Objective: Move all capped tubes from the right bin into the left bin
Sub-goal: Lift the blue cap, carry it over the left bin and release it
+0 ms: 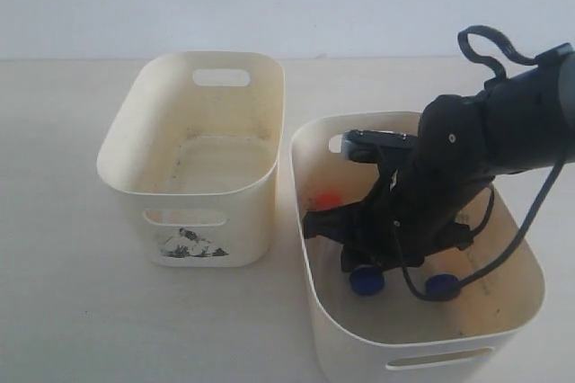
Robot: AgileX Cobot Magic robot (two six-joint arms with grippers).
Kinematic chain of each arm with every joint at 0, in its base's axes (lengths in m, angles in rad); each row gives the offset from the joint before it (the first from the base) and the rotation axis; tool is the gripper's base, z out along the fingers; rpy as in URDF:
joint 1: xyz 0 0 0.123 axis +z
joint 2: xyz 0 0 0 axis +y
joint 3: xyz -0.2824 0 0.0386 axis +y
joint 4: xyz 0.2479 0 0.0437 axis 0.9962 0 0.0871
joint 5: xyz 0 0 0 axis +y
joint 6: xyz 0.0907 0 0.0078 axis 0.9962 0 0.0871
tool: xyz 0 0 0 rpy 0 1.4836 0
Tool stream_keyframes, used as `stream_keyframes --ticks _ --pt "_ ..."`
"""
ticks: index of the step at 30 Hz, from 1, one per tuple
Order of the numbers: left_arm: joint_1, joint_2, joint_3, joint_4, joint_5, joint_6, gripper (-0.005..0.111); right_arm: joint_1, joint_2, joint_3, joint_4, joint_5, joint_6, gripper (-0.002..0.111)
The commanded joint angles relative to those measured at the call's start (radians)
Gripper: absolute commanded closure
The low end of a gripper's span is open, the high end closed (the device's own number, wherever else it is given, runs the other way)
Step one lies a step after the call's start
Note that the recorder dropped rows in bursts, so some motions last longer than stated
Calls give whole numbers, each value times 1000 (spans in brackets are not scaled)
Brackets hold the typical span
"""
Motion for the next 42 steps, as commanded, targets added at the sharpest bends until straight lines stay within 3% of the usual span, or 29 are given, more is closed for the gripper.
stream_keyframes --ticks 1,6,13,21,28,30,35,37,42 --pt "1 -3 -3 0 -2 -8 102 -6 -132 -45 -8 115 -37 108" --pt "1 -3 -3 0 -2 -8 102 -6 -307 -129 -8 172 -88 108" --pt "1 -3 -3 0 -2 -8 102 -1 -434 -181 -8 -83 -120 108" --pt "1 -3 -3 0 -2 -8 102 108 -297 -198 4 -310 -227 108" --pt "1 -3 -3 0 -2 -8 102 139 -109 -288 4 -299 -239 107" --pt "1 -3 -3 0 -2 -8 102 139 -71 -300 4 -299 -245 100" --pt "1 -3 -3 0 -2 -8 102 139 -46 -305 4 -284 -245 62" --pt "1 -3 -3 0 -2 -8 102 139 -53 -307 8 -275 -245 66" --pt "1 -3 -3 0 -2 -8 102 139 -124 -307 18 -268 -245 108"
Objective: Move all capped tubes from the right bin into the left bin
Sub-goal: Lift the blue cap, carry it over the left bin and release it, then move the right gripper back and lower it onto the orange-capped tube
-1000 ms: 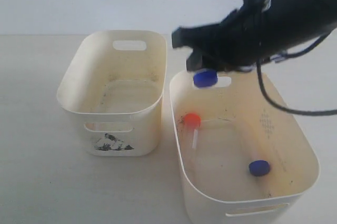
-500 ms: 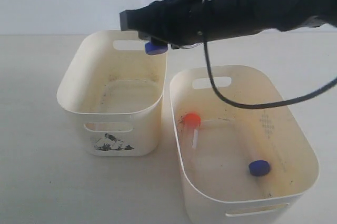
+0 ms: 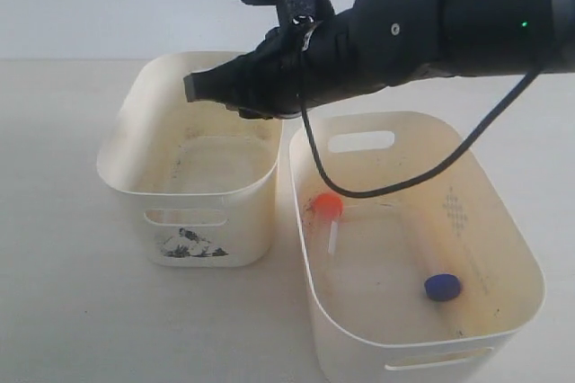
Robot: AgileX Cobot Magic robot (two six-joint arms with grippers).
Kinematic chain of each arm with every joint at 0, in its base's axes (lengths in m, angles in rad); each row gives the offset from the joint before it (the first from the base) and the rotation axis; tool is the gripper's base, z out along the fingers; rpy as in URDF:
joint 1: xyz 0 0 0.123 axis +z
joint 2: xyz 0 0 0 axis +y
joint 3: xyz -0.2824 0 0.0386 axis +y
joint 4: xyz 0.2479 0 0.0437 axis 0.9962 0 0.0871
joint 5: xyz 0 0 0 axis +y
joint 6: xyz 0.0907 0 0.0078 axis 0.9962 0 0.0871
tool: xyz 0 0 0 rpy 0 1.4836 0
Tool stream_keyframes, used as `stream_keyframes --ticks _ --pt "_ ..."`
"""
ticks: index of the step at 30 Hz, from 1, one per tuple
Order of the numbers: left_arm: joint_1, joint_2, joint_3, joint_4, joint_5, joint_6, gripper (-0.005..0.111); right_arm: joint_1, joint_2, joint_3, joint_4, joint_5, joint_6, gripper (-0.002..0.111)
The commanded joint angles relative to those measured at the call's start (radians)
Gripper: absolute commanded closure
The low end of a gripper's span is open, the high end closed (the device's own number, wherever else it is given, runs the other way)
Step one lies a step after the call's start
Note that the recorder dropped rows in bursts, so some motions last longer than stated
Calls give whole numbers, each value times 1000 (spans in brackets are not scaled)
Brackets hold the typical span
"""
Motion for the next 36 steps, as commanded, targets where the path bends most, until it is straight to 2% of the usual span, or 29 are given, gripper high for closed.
stream_keyframes --ticks 1,13,18,25,32,36 --pt "1 -3 -3 0 -2 -8 102 -1 -84 -8 3 16 -8 108" --pt "1 -3 -3 0 -2 -8 102 -100 -284 -8 -10 376 39 108" --pt "1 -3 -3 0 -2 -8 102 -111 -291 20 -92 508 101 108" --pt "1 -3 -3 0 -2 -8 102 -111 -291 173 -132 448 186 108" --pt "1 -3 -3 0 -2 -8 102 -111 -281 308 -69 320 201 108" --pt "1 -3 -3 0 -2 -8 102 -111 -250 324 -17 282 199 108"
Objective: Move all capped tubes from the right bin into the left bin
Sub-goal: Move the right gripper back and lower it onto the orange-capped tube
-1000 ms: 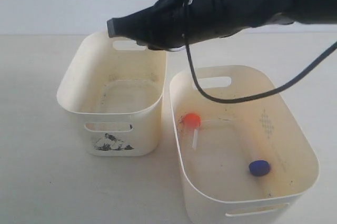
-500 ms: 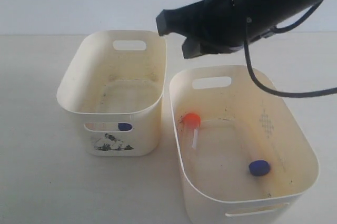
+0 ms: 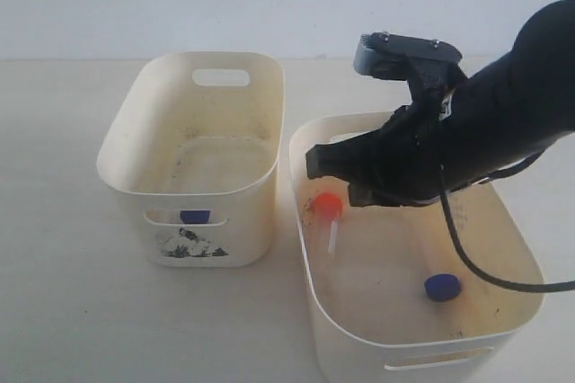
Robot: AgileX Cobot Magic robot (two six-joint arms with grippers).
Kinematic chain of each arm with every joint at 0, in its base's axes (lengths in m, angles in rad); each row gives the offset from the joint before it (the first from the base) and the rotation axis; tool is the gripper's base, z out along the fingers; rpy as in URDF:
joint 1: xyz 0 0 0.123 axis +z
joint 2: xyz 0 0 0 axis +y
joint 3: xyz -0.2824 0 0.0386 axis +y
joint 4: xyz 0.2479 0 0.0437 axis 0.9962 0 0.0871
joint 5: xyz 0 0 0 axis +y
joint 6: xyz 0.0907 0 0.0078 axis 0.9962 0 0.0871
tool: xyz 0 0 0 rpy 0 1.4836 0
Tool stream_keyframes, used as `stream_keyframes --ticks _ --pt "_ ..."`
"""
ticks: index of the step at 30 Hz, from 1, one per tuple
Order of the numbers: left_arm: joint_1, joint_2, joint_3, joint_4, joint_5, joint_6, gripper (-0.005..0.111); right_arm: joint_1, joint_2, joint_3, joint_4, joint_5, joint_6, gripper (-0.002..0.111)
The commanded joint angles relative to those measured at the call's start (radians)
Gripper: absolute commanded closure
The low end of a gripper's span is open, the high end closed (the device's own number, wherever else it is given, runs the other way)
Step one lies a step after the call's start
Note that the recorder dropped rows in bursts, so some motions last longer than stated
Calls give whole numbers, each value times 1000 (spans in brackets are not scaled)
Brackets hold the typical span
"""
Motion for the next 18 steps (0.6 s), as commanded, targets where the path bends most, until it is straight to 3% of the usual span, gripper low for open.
stream_keyframes --ticks 1,6,12,18 --pt "1 -3 -3 2 -1 -8 102 -4 51 9 35 -38 2 108" --pt "1 -3 -3 2 -1 -8 102 -4 156 9 104 -40 -33 109" --pt "1 -3 -3 2 -1 -8 102 -120 183 9 420 31 -396 109" --pt "1 -3 -3 2 -1 -8 102 -132 245 6 522 35 -561 109"
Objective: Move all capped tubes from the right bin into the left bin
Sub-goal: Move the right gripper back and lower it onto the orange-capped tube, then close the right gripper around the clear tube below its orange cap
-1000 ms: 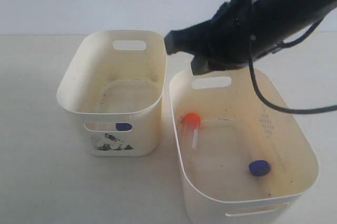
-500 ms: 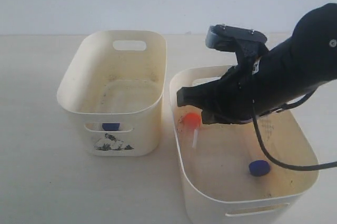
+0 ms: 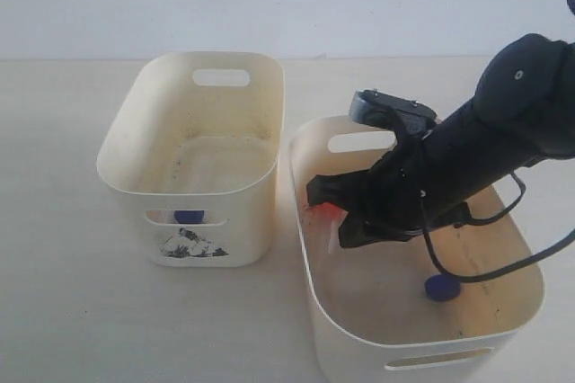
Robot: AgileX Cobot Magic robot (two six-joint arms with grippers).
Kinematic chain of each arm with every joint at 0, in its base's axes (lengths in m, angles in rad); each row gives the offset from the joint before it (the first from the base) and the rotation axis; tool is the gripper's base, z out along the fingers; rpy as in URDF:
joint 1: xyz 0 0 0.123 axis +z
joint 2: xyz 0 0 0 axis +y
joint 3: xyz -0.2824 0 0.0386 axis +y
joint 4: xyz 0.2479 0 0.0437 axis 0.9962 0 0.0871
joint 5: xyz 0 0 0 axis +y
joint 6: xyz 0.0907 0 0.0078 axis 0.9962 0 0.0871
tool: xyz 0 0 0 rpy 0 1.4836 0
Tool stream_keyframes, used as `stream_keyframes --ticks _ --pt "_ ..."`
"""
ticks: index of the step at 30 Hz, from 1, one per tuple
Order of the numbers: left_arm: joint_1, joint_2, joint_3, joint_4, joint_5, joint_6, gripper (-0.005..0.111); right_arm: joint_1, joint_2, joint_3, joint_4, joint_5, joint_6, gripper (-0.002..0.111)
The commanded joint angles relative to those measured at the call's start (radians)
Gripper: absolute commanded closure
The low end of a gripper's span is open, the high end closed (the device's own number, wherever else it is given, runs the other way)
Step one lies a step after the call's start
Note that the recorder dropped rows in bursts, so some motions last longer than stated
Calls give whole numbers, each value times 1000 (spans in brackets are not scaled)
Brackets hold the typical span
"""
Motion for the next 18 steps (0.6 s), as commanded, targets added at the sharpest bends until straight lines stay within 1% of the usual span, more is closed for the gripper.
stream_keyframes --ticks 1,4,8,12,13,14,15,17,18 --pt "1 -3 -3 2 -1 -8 102 -11 42 2 58 -8 -101 109" --pt "1 -3 -3 2 -1 -8 102 -11 66 2 62 -34 -91 109" --pt "1 -3 -3 2 -1 -8 102 -11 77 2 62 -118 -24 108" --pt "1 -3 -3 2 -1 -8 102 -11 77 2 62 -130 -24 108" --pt "1 -3 -3 2 -1 -8 102 -11 77 2 62 -130 -24 106" --pt "1 -3 -3 2 -1 -8 102 -11 77 2 62 -130 -24 102" --pt "1 -3 -3 2 -1 -8 102 -11 77 2 62 -127 -24 96" --pt "1 -3 -3 2 -1 -8 102 -11 77 2 62 -127 -22 80" --pt "1 -3 -3 2 -1 -8 102 -11 77 2 62 -127 -22 69"
